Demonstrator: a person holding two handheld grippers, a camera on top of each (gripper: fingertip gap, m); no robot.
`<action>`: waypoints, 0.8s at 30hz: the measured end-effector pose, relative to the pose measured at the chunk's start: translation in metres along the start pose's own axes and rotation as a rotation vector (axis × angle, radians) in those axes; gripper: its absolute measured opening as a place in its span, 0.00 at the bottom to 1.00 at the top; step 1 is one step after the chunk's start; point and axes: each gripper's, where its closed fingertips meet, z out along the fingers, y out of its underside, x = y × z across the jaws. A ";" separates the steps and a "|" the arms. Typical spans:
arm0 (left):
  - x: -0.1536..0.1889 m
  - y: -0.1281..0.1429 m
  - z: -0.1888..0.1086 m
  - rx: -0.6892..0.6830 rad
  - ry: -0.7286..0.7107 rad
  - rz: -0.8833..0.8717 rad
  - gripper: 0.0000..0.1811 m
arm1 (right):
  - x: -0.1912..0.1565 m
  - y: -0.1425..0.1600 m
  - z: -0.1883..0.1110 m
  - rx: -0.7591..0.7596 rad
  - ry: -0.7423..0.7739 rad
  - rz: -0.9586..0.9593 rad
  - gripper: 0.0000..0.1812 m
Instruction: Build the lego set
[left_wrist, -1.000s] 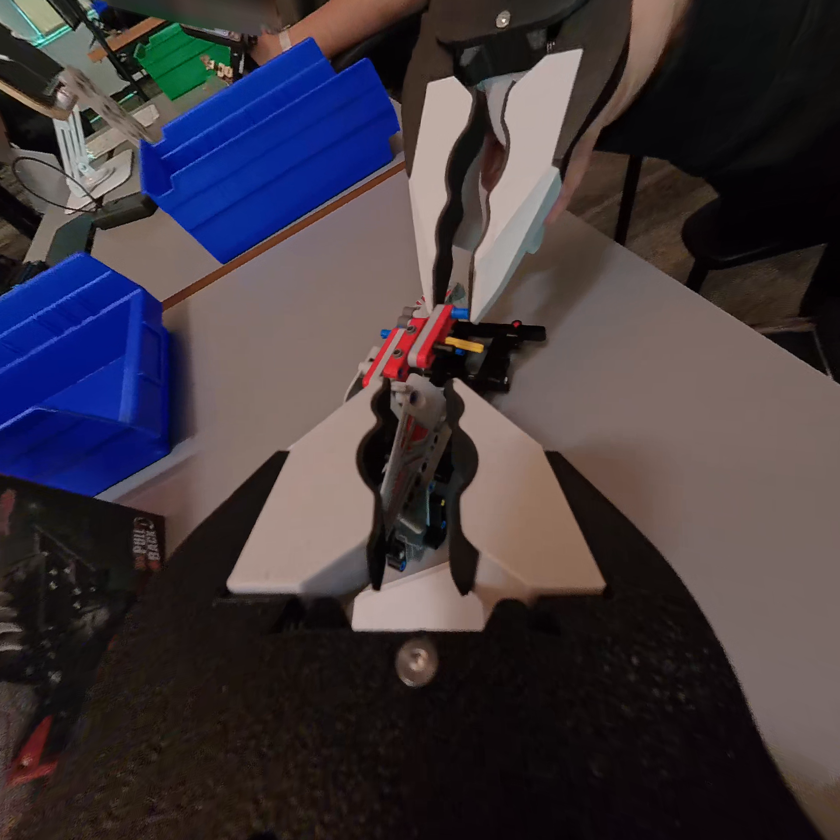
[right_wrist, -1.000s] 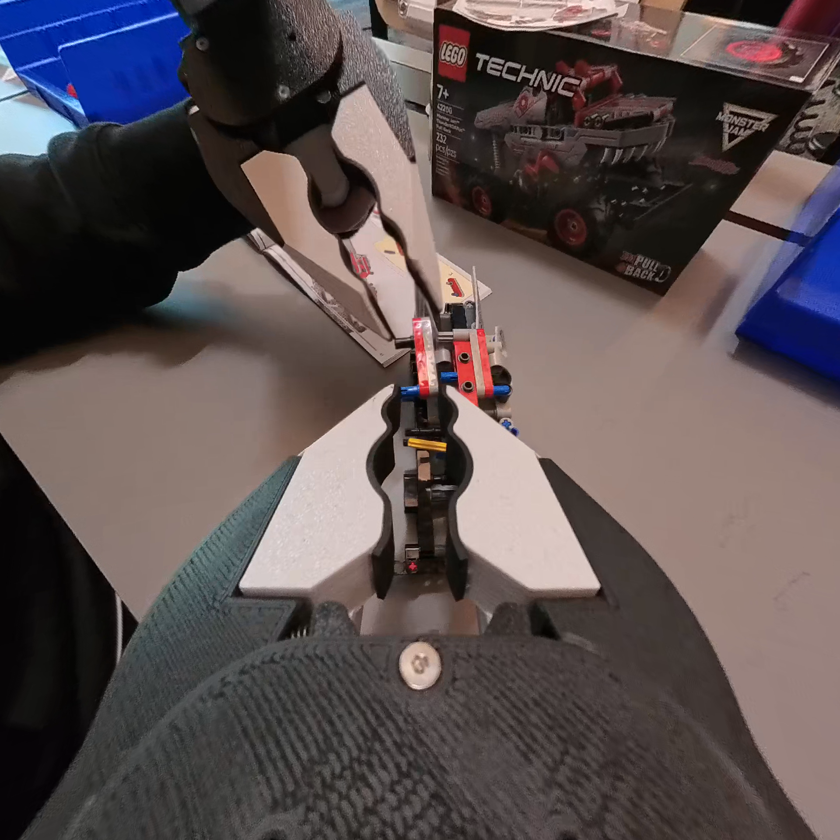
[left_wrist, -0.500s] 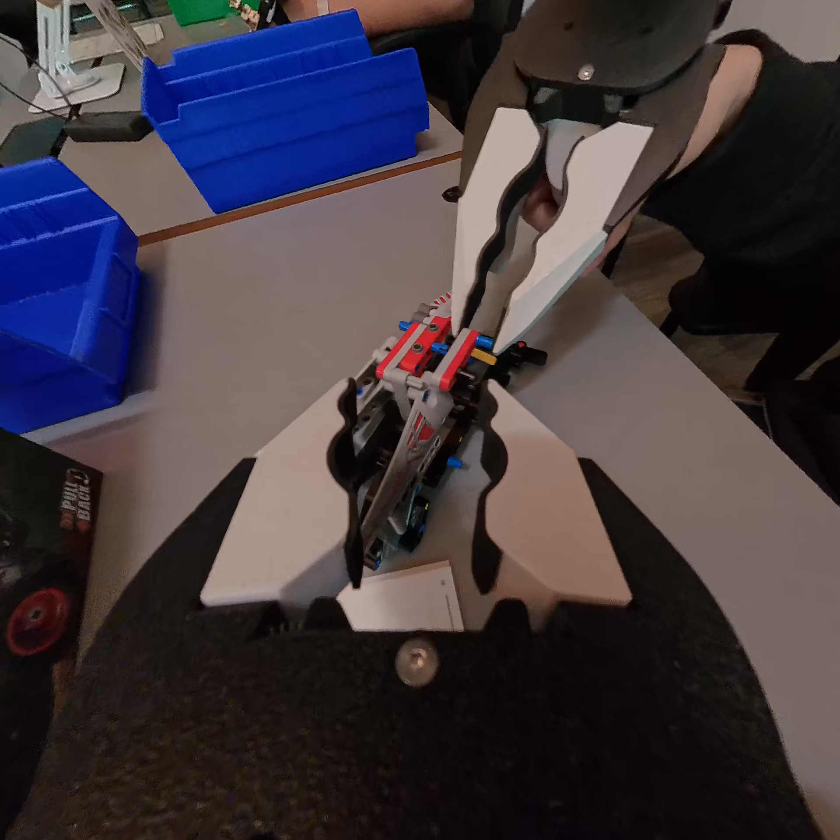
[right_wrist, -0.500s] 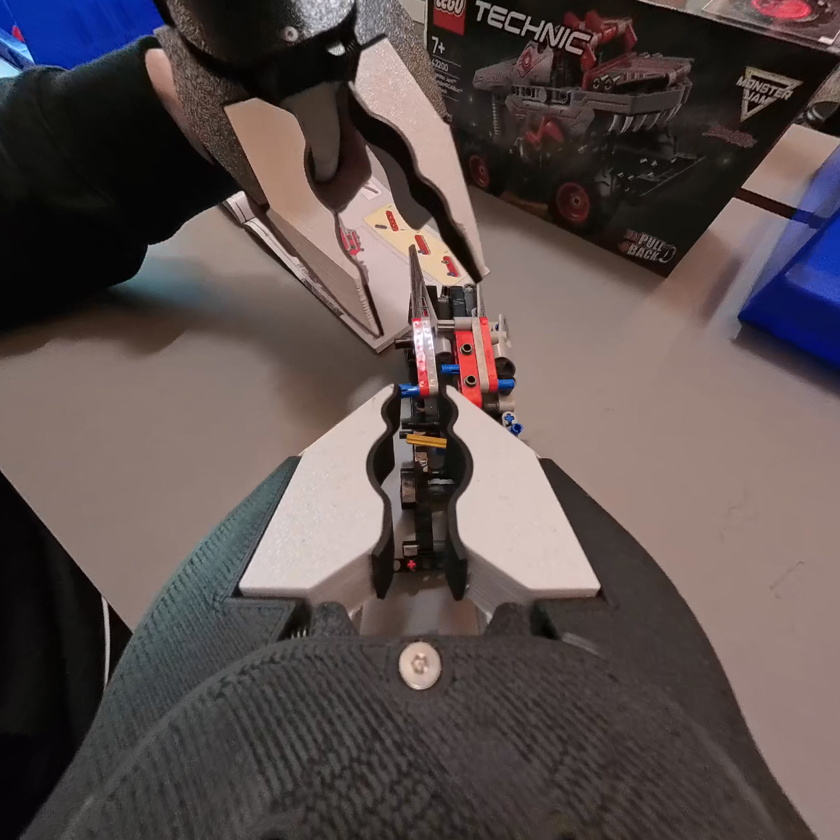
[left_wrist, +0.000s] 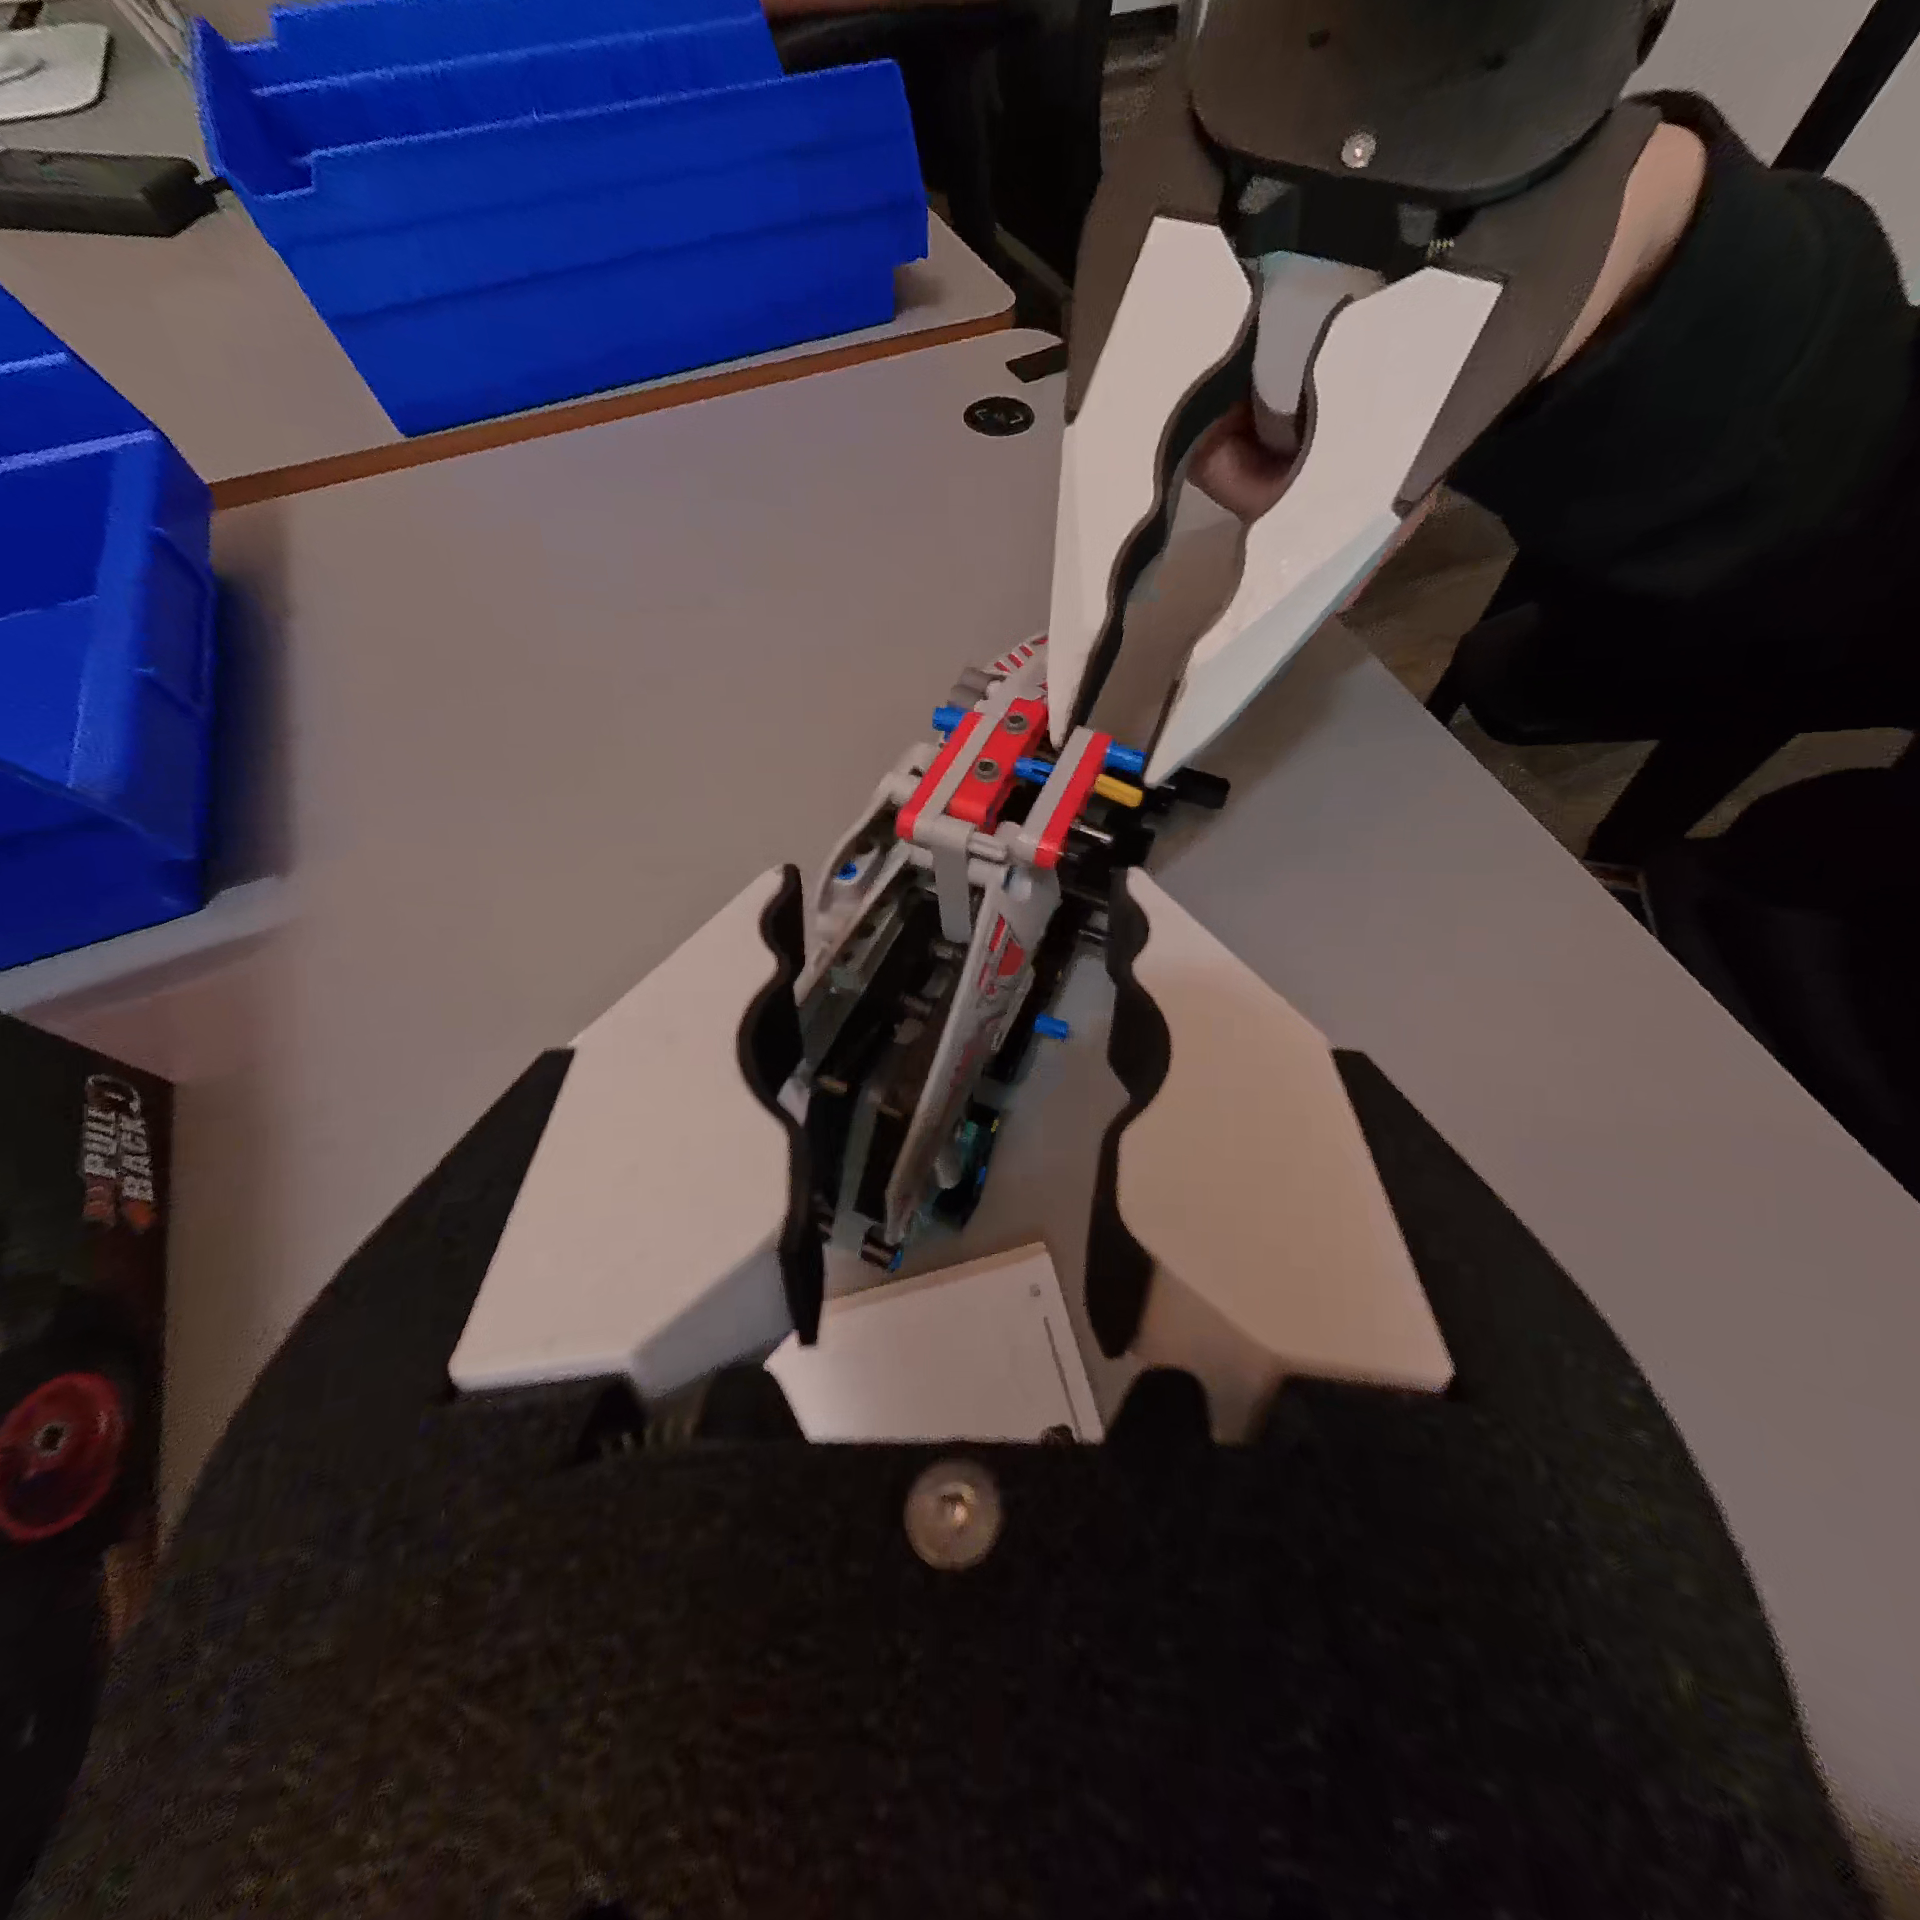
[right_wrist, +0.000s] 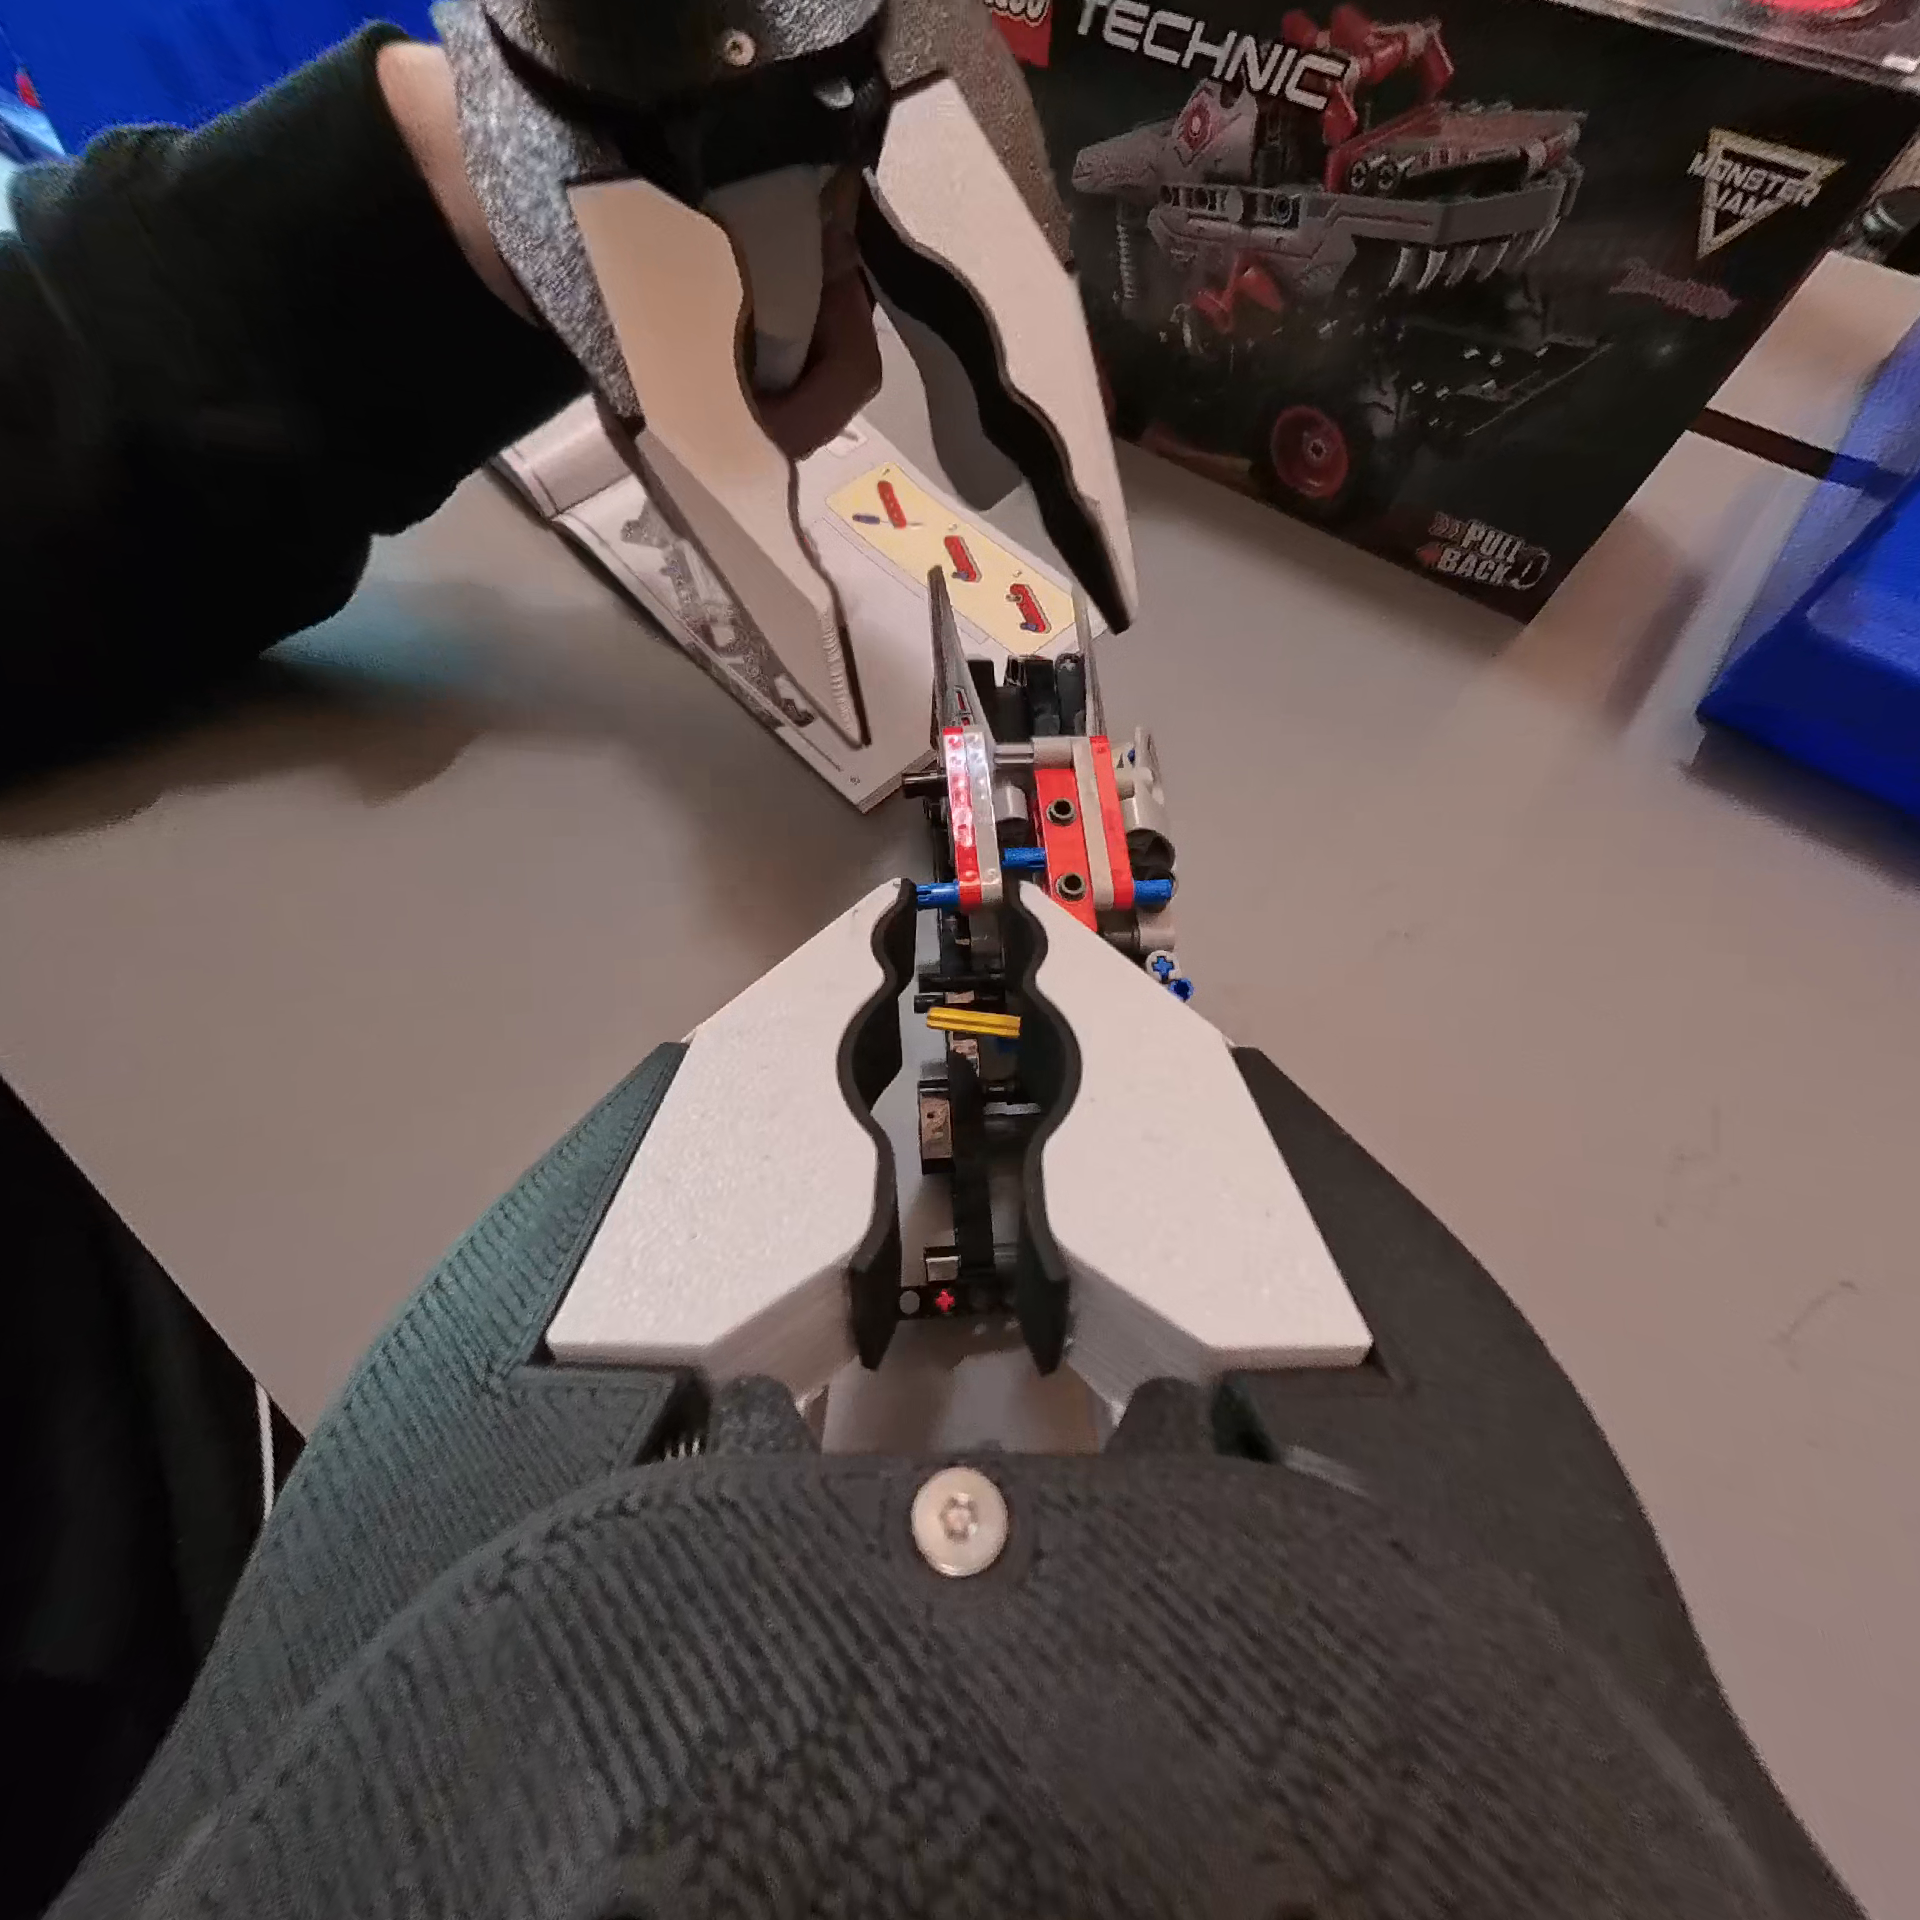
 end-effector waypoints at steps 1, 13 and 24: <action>-0.001 -0.001 0.000 -0.004 0.015 -0.004 0.30 | 0.000 0.000 0.000 -0.003 0.002 -0.001 0.08; -0.003 0.000 -0.027 -0.177 0.099 0.066 0.27 | -0.001 0.001 0.003 -0.007 0.004 -0.004 0.08; -0.023 -0.022 -0.048 -0.047 -0.008 -0.101 0.23 | 0.000 -0.001 0.005 0.008 -0.006 0.009 0.08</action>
